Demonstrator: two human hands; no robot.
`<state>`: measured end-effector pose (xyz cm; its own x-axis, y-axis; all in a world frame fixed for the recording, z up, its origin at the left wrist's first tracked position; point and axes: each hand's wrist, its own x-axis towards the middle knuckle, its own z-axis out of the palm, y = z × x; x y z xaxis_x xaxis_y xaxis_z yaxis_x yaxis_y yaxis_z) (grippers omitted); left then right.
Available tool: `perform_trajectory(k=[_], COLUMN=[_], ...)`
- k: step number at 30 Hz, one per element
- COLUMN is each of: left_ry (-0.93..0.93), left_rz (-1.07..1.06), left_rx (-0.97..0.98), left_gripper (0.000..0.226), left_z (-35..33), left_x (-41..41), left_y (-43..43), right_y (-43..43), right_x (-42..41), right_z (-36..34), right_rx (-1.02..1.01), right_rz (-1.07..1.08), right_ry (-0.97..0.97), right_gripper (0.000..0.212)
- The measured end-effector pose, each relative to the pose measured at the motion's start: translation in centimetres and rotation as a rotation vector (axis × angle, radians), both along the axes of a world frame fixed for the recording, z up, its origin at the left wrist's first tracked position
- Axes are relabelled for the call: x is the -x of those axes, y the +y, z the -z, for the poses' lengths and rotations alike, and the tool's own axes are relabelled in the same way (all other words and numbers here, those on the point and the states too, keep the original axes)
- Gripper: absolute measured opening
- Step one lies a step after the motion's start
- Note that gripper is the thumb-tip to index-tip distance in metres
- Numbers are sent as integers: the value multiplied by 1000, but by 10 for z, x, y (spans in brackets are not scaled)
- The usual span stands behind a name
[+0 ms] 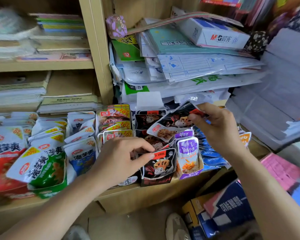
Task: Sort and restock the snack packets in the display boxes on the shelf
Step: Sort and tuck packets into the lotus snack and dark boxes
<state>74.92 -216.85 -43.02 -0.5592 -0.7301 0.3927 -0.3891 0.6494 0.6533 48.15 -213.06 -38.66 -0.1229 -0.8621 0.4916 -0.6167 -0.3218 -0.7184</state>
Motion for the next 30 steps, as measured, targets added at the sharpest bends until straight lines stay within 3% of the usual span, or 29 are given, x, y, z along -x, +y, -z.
perform_trajectory(k=[3,8,14,23,30], left_ry=[3,18,28,43,43], left_rz=[35,81,88,83,41], left_rx=[29,81,95,129,176], left_gripper=[15,19,22,20,18], left_z=[4,6,8,11,12], left_x=[-4,-4,-5,-5,-4], left_y=[3,8,10,11,10], right_y=[-3,-15,-10,-6,-25], right_x=[-8,-20,-26,-16,-27], right_z=[-4,4,-2,-5,12], right_rx=[36,-54,153,2,-337], right_rz=[-5,-80,-23,-130,-244], right_ry=[83,303,254,398,339], right_gripper=[33,10,6,8,17])
